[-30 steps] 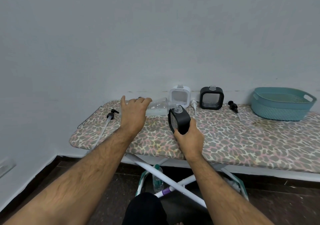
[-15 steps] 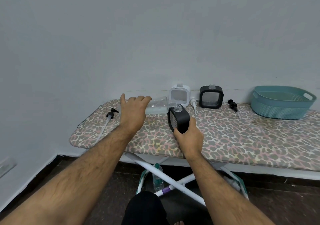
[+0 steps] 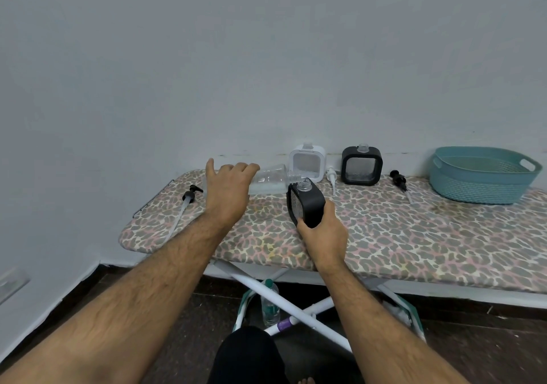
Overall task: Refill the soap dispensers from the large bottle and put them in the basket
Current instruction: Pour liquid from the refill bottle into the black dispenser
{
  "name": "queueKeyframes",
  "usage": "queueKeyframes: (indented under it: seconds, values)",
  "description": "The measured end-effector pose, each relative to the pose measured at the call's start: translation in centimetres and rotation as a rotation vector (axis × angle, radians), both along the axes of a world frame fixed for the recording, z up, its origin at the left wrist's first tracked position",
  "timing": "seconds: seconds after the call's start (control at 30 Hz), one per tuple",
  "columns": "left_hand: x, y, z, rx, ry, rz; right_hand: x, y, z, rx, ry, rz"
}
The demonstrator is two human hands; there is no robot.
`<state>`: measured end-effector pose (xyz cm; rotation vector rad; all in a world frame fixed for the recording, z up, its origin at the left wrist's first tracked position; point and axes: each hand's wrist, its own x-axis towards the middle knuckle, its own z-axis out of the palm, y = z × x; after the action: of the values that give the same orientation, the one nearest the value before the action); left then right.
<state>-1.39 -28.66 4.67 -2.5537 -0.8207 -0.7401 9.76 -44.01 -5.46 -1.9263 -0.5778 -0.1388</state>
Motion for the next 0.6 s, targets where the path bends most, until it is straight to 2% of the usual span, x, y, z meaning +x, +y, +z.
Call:
queueKeyframes:
  seconds: [0.6]
  values:
    - [0.18,0.32,-0.25,0.007,-0.004,-0.004,0.01,-0.3,0.24,-0.002,-0.003,0.022]
